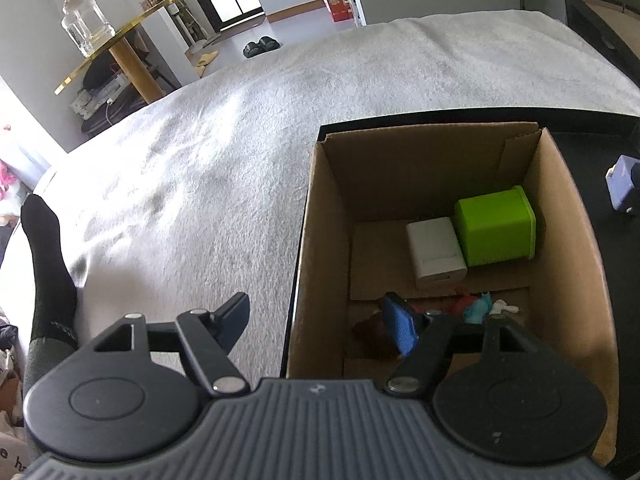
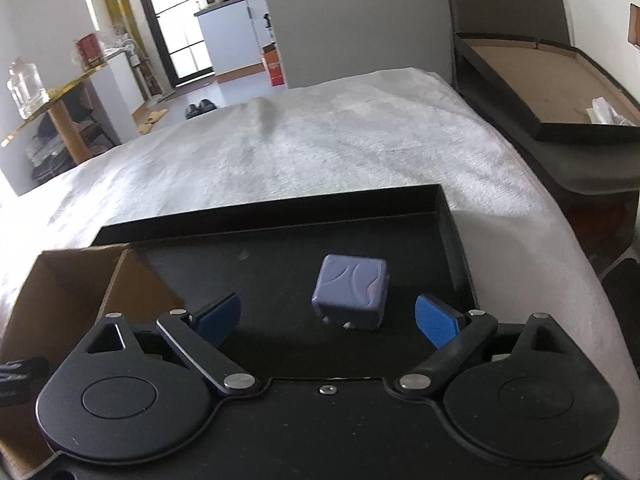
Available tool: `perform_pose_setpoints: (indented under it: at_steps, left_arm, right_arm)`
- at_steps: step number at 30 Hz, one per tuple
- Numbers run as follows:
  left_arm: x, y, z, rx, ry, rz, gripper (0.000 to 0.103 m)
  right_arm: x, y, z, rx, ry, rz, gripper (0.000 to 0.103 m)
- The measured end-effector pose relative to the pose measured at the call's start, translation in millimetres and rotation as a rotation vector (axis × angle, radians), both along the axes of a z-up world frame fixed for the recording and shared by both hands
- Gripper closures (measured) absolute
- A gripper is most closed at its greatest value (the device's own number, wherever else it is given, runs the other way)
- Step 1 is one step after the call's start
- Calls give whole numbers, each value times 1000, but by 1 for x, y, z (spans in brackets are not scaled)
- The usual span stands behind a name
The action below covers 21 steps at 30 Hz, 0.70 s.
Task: Organize rigid objects
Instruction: 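Move the right gripper back toward the lavender cube on the tray, then close the right gripper on the lavender cube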
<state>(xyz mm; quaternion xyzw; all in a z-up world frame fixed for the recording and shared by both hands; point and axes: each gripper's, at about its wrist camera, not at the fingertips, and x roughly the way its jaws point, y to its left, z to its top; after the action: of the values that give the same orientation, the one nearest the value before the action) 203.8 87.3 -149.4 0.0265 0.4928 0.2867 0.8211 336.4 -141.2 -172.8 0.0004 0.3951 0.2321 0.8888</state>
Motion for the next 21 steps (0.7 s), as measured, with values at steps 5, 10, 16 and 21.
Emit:
perform_pose_setpoints:
  at_steps: [5, 10, 16, 21]
  left_arm:
    - [4, 1, -4, 10, 12, 9, 31]
    - [5, 1, -6, 15, 20, 15, 31]
    - [5, -2, -7, 13, 24, 7, 31]
    - [3, -2, -8, 5, 21, 11, 31]
  right_arm:
    - [13, 3, -9, -23, 15, -39, 16]
    - [20, 11, -18, -42, 23, -36, 19]
    - [31, 20, -31, -102, 37, -13, 56]
    - [26, 12, -31, -112, 46, -11, 59]
